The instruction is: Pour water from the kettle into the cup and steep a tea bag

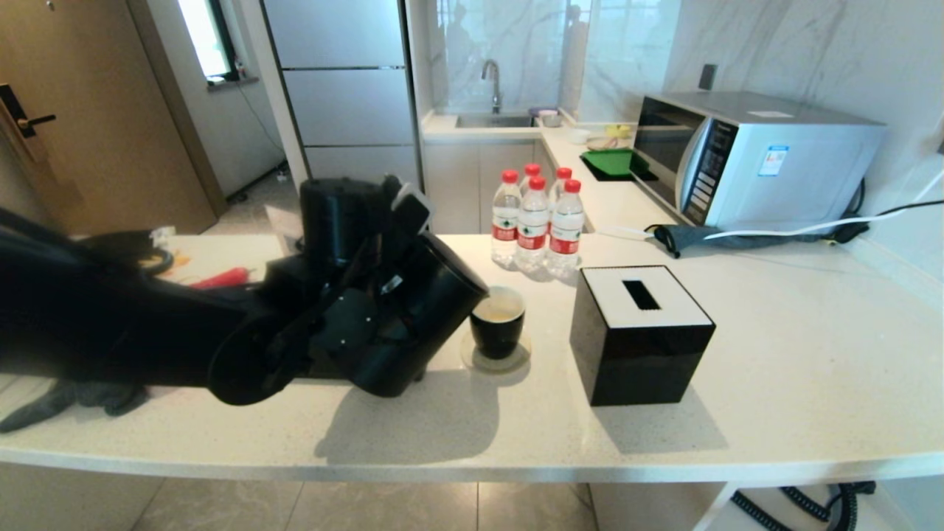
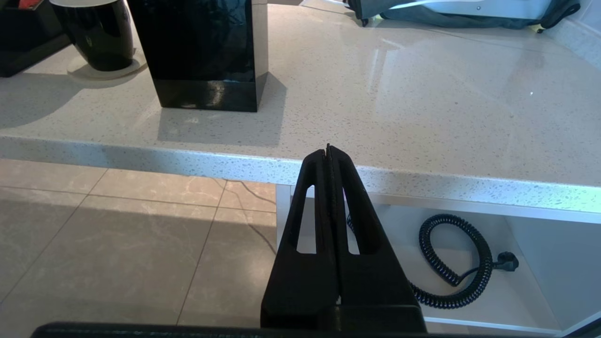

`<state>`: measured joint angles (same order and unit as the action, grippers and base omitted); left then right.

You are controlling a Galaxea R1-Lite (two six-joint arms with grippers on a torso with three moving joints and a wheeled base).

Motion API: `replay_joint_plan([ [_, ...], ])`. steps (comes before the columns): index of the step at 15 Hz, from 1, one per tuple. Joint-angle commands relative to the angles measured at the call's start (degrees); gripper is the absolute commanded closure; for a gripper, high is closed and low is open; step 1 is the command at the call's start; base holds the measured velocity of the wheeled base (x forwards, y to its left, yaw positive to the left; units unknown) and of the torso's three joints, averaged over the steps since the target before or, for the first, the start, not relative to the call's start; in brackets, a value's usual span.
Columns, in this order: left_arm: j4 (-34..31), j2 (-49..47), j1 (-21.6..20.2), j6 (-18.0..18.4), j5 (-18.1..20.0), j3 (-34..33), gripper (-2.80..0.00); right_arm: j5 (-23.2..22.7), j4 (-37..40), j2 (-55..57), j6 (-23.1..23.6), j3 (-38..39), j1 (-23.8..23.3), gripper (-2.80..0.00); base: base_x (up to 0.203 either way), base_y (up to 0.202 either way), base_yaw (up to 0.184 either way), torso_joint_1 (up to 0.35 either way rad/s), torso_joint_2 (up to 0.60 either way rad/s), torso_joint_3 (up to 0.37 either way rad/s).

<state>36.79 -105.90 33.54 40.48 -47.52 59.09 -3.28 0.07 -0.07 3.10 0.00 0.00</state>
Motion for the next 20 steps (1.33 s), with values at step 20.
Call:
replay_joint_plan([
  [20,0.3,-0.18,-0.05,0.12,-0.29,-0.11,0.0,-0.06,0.01,0.07,-0.03,0.0,0.0,0.0,0.0,0.0,0.0,0.0,0.0,0.0],
])
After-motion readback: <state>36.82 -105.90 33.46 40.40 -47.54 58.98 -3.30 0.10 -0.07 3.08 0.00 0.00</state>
